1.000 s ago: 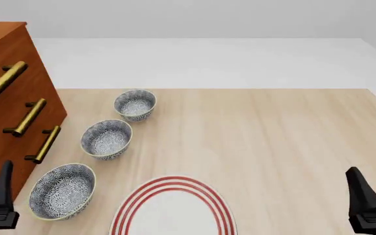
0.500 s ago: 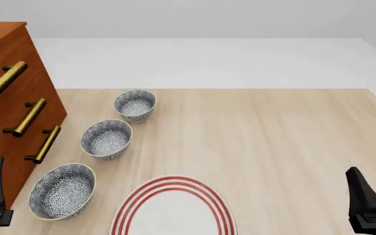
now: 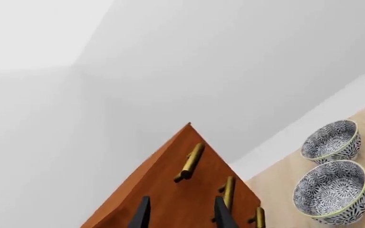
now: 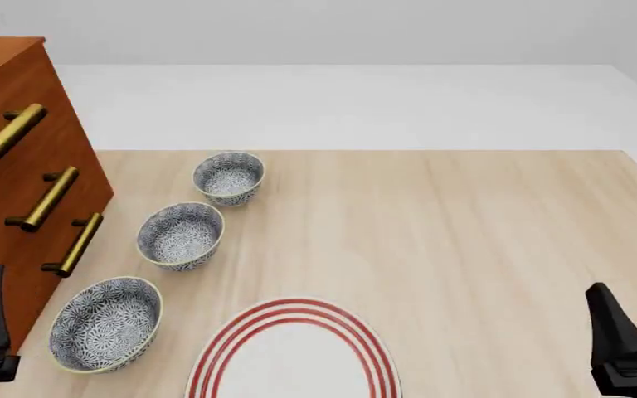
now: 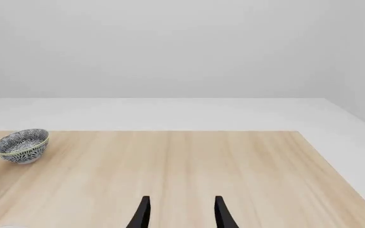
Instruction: Open the top drawer of the cabinet.
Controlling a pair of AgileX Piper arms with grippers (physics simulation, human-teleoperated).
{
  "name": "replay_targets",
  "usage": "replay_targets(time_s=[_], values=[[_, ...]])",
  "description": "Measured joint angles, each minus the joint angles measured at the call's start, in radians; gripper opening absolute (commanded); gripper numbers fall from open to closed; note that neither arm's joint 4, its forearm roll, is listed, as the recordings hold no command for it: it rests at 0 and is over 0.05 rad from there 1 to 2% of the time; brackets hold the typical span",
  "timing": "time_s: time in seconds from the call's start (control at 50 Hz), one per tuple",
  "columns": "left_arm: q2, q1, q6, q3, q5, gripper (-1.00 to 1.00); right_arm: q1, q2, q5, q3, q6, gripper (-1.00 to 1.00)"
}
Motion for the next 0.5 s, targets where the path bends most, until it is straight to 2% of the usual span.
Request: replay_targets(time_s=[0.5], values=[[0.086,-0.022,0.214,0.000,-0.090,1.00,0.000,0.000,0.000,0.000,0.000,1.00]])
